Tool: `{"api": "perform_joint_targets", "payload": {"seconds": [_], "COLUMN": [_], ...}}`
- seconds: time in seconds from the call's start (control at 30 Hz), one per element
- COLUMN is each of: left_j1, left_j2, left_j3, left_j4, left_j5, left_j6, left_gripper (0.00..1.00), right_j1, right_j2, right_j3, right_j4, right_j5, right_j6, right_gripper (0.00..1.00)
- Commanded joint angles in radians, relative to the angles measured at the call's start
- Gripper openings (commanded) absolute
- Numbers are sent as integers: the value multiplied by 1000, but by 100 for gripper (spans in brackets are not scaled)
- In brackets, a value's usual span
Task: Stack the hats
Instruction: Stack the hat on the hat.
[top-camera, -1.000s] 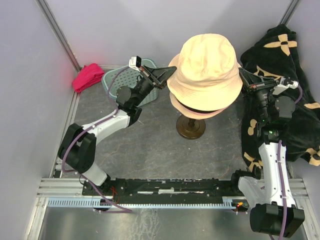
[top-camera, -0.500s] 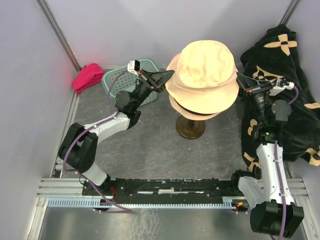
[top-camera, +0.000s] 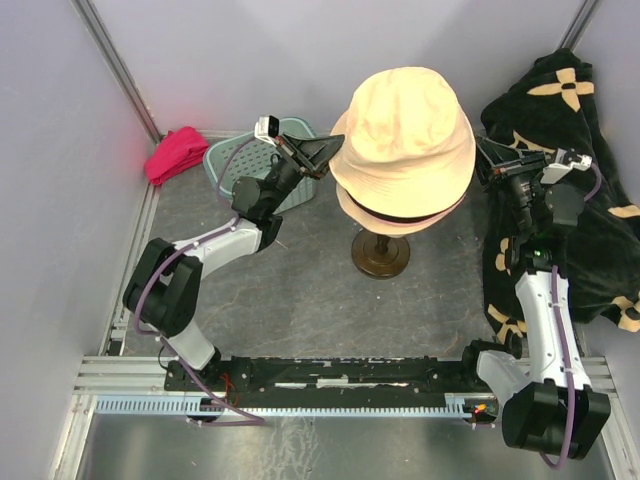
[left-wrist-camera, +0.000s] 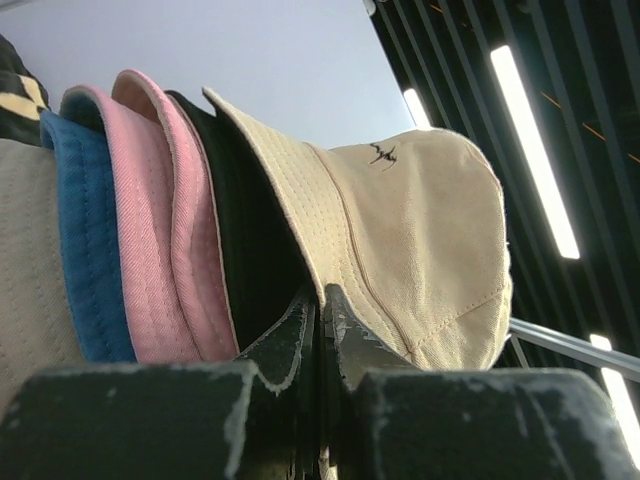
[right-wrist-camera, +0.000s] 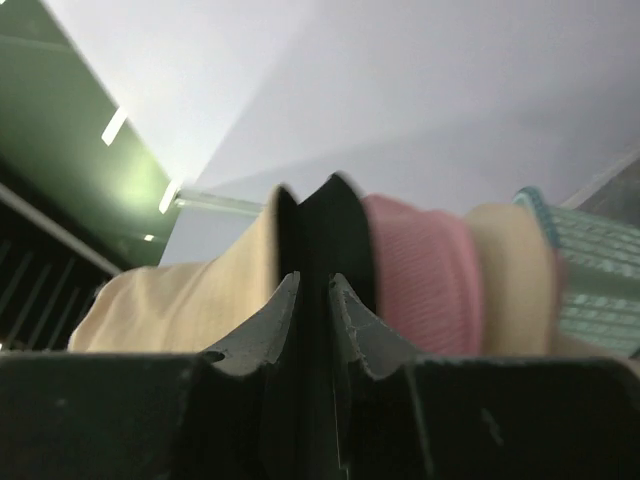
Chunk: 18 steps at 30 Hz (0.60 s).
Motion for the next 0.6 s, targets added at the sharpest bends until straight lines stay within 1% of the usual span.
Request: {"api": "perform_joint_targets", "payload": {"seconds": [0.0,0.17,0.33,0.4,0.57], "left_j1": [40,28,19,17,17], "left_j2": [18,36,39,36,1], "left_j3": [9,45,61,56,19], "left_j4": [-12,-9,-2,3,11], "left_j5": [12,27,33,34,22], "left_j6": [-19,-23,-29,-30,-24], "left_gripper": [3,3,3,3,3], "right_j1": [-29,-29,-28,-29,-28], "right_j2": [31,21,-15,-36,-119], "right_j3": [26,37,41,58,118], "right_j4": [-113,-112,-130,-160,-309], "right_j5": [60,59,100,113,148], "right_j6": [-44,-34,-37,-53,-120], "right_gripper": [27,35,38,39,45]}}
